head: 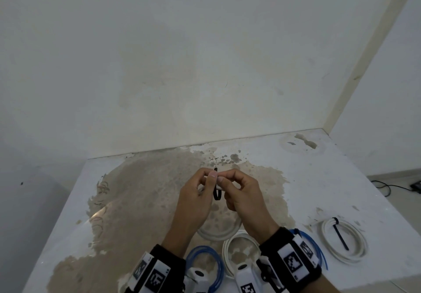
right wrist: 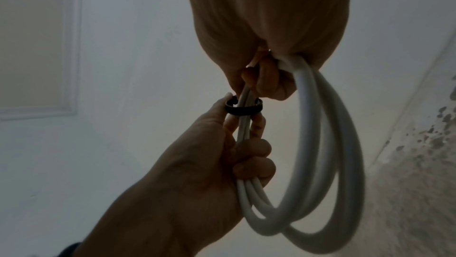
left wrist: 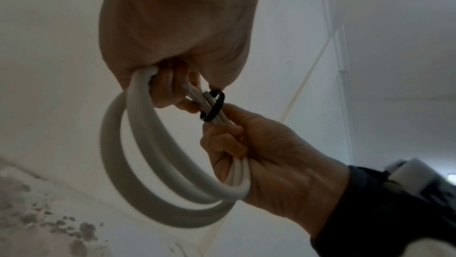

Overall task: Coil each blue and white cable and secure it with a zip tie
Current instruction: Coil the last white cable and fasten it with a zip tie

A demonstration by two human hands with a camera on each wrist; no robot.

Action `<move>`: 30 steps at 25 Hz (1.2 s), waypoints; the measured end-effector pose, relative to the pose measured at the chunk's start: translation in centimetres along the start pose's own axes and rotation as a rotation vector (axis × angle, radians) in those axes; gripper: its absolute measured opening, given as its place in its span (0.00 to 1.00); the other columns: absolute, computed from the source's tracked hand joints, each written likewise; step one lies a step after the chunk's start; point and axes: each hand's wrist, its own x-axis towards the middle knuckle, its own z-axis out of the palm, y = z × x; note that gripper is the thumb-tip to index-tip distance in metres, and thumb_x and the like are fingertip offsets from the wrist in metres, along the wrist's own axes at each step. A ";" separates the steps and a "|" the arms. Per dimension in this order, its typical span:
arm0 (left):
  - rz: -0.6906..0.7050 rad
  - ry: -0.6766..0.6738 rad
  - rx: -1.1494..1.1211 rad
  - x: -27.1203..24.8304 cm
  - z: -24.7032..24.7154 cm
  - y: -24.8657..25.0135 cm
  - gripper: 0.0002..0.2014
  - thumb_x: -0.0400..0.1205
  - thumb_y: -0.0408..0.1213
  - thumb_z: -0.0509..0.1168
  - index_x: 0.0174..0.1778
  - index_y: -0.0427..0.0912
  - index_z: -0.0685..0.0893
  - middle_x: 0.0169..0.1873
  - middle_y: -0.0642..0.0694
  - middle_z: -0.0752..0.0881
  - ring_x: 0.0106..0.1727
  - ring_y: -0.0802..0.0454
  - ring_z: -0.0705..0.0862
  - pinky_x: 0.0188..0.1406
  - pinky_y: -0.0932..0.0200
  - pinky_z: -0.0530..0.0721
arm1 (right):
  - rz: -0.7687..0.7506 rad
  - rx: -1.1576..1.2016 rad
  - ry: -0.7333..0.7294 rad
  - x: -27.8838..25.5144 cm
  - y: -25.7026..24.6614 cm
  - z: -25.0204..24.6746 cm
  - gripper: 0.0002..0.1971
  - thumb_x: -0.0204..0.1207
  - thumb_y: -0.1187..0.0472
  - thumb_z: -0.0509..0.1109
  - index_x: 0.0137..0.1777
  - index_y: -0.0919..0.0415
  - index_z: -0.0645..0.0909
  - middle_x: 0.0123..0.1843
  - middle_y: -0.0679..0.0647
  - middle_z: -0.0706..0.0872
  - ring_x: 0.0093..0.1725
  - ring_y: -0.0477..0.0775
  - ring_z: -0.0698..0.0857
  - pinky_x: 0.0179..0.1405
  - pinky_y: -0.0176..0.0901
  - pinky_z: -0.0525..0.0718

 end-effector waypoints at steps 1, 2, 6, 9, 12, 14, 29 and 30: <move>-0.020 0.022 0.009 0.0 0.0 -0.1 0.11 0.86 0.48 0.59 0.44 0.51 0.85 0.38 0.53 0.88 0.43 0.60 0.86 0.41 0.72 0.79 | 0.000 -0.001 0.000 -0.1 0.1 0.1 0.05 0.83 0.65 0.70 0.50 0.66 0.87 0.27 0.43 0.78 0.19 0.43 0.67 0.19 0.35 0.67; -0.041 0.043 0.007 0.1 0.0 -0.1 0.10 0.86 0.47 0.62 0.44 0.51 0.86 0.40 0.53 0.89 0.45 0.61 0.86 0.44 0.74 0.79 | -0.004 0.000 0.003 -0.1 0.2 0.2 0.05 0.83 0.65 0.70 0.50 0.66 0.86 0.28 0.43 0.77 0.19 0.43 0.66 0.19 0.35 0.67; -0.122 0.093 -0.143 0.2 -0.2 0.8 0.07 0.82 0.42 0.69 0.45 0.48 0.92 0.41 0.55 0.93 0.48 0.64 0.88 0.47 0.77 0.79 | -0.011 0.010 0.027 -0.1 0.3 0.4 0.05 0.83 0.63 0.71 0.49 0.66 0.83 0.32 0.51 0.76 0.20 0.45 0.65 0.19 0.36 0.66; -0.174 0.085 -0.216 0.1 -0.2 1.2 0.06 0.80 0.40 0.71 0.44 0.46 0.93 0.41 0.55 0.93 0.48 0.65 0.89 0.47 0.74 0.80 | 0.029 0.049 0.046 -0.2 0.2 0.4 0.08 0.82 0.64 0.72 0.46 0.63 0.75 0.38 0.55 0.79 0.21 0.47 0.67 0.19 0.38 0.66; -0.169 0.052 -0.182 0.2 -0.2 1.3 0.06 0.80 0.41 0.71 0.42 0.46 0.93 0.40 0.54 0.93 0.47 0.63 0.89 0.49 0.73 0.81 | 0.101 0.101 0.066 0.0 0.0 0.3 0.03 0.83 0.65 0.67 0.48 0.61 0.76 0.31 0.52 0.78 0.22 0.47 0.69 0.20 0.37 0.68; -0.155 0.033 -0.167 0.2 -0.3 1.3 0.07 0.81 0.41 0.70 0.42 0.46 0.93 0.38 0.52 0.93 0.44 0.62 0.89 0.46 0.76 0.80 | 0.124 0.107 0.057 0.2 -0.1 0.3 0.05 0.85 0.62 0.65 0.51 0.63 0.81 0.27 0.50 0.79 0.22 0.47 0.70 0.19 0.36 0.69; -0.252 -0.122 -0.115 0.3 0.2 1.6 0.12 0.81 0.44 0.70 0.33 0.45 0.92 0.35 0.45 0.90 0.35 0.57 0.84 0.35 0.68 0.80 | 0.290 0.126 0.081 1.2 0.6 -1.4 0.09 0.88 0.52 0.62 0.49 0.56 0.75 0.30 0.49 0.75 0.18 0.46 0.68 0.17 0.33 0.60; -0.262 -0.126 -0.120 0.4 0.3 1.7 0.12 0.81 0.45 0.70 0.34 0.45 0.92 0.35 0.45 0.91 0.34 0.59 0.84 0.33 0.68 0.80 | 0.302 0.132 0.044 1.2 0.5 -1.7 0.11 0.88 0.50 0.62 0.49 0.56 0.77 0.31 0.51 0.75 0.18 0.47 0.69 0.18 0.35 0.61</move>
